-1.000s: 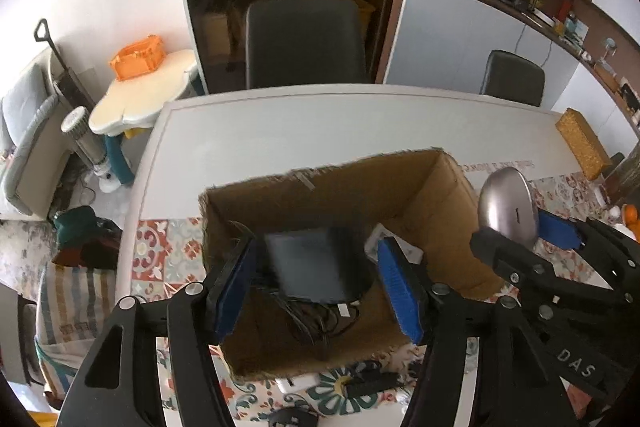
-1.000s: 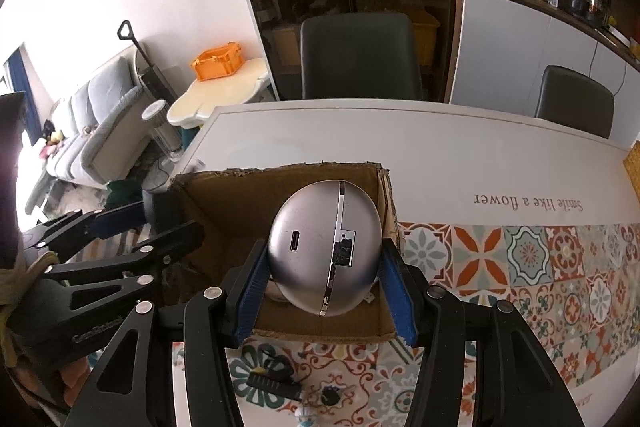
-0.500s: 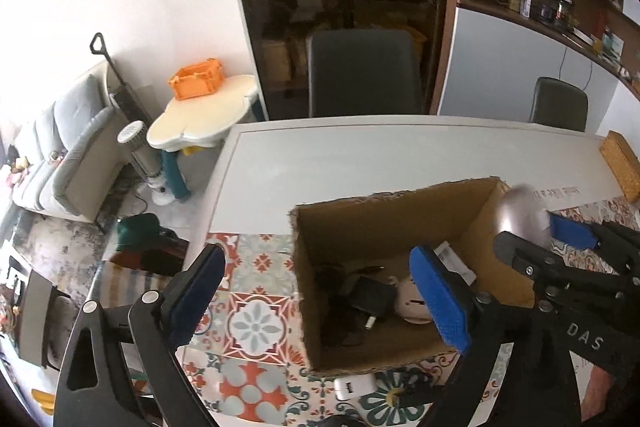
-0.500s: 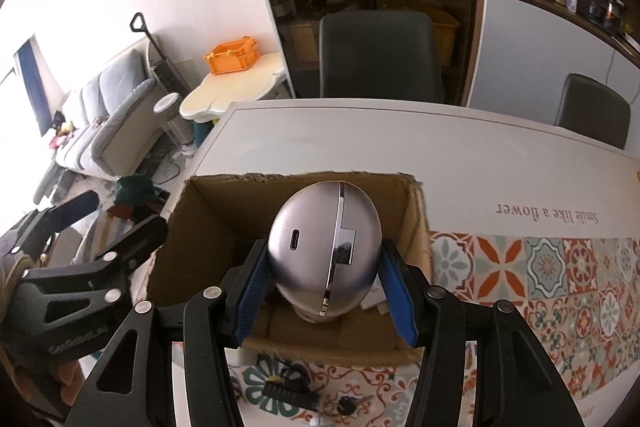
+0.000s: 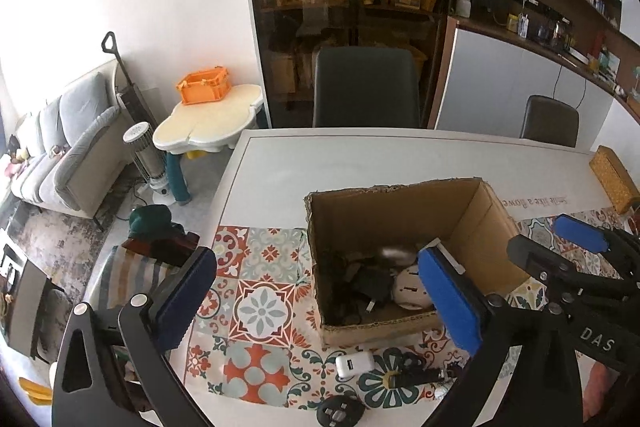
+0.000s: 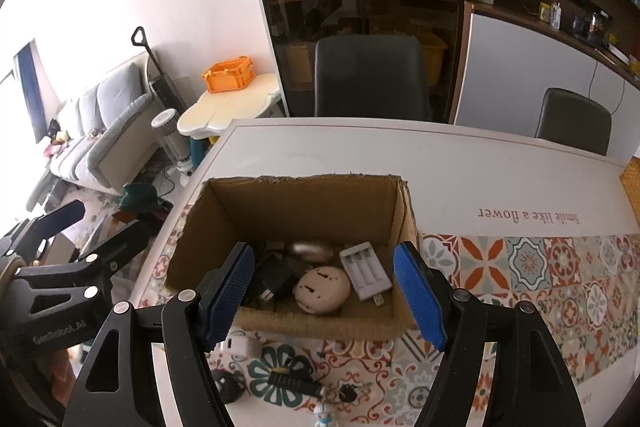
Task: Organize rigid objects
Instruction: 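Withdraw both grippers from the box toward the remaining items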
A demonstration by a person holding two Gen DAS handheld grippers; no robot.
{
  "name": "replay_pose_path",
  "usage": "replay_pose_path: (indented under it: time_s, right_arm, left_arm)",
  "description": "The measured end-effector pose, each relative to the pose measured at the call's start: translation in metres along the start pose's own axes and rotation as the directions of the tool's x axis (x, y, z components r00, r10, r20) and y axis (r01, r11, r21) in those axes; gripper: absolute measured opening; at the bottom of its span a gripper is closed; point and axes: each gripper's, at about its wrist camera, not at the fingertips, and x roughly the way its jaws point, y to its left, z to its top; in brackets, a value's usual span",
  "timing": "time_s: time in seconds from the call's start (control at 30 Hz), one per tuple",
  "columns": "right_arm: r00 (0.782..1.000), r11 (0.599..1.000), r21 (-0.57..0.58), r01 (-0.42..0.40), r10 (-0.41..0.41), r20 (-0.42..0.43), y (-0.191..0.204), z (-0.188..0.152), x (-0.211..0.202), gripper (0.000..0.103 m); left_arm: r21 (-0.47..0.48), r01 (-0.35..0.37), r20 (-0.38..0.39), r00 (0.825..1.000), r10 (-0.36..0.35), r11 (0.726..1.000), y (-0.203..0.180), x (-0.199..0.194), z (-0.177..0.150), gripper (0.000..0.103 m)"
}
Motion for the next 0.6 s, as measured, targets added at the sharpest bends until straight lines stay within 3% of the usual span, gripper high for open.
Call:
replay_pose_path:
  time_s: [0.37, 0.6]
  right_arm:
    - [1.0, 1.0, -0.017, -0.002, 0.003, 0.027, 0.007, -0.036, -0.033, 0.071]
    - [1.0, 0.999, -0.035, -0.008, 0.009, 0.02, 0.009, -0.057, -0.041, 0.064]
  left_arm:
    - [-0.013, 0.021, -0.03, 0.999, -0.021, 1.0, -0.002, -0.019, -0.032, 0.103]
    - [-0.027, 0.021, -0.058, 0.998, -0.023, 0.999, -0.002, -0.024, -0.055, 0.103]
